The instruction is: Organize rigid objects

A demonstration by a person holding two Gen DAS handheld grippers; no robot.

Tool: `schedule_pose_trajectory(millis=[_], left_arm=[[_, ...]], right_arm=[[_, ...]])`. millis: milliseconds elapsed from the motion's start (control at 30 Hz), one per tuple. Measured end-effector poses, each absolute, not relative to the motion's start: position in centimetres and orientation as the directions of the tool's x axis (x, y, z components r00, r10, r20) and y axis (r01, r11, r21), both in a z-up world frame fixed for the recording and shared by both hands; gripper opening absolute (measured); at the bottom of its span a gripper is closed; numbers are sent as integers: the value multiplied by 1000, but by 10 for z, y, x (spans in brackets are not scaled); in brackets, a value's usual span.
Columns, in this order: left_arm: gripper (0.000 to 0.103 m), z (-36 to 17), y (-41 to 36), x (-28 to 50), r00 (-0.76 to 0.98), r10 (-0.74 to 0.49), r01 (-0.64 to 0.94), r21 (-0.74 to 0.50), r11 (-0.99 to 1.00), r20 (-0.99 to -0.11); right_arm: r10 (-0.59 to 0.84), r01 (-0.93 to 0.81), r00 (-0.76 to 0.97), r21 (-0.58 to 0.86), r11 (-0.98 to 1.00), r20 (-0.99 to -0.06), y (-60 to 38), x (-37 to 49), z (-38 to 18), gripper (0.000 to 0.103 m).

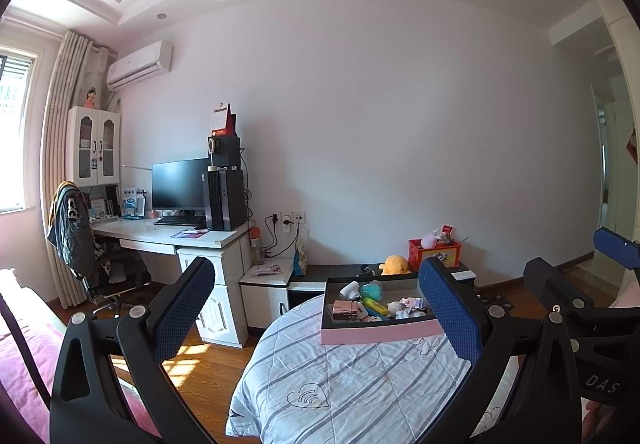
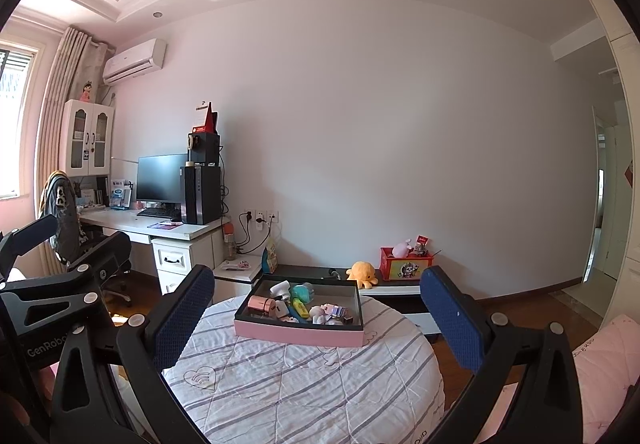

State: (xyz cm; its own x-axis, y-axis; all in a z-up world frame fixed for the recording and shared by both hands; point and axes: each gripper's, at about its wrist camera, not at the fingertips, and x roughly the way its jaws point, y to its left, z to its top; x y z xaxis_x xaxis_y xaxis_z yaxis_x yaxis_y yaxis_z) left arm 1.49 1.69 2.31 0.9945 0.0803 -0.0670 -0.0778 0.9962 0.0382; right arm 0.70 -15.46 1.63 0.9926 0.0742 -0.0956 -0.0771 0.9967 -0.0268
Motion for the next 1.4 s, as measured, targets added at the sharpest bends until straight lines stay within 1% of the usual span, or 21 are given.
schedule_pose_trajectory(millis=[500, 1400], left_arm=[[103, 20, 17, 14, 995, 82, -79, 46, 996, -58], [103, 20, 19, 17, 995, 77, -75, 46, 996, -58]], right_arm=[[72, -75, 991, -24, 997, -112, -153, 11, 16, 103], [69, -72, 992, -25, 997, -109, -151, 12, 15, 103]])
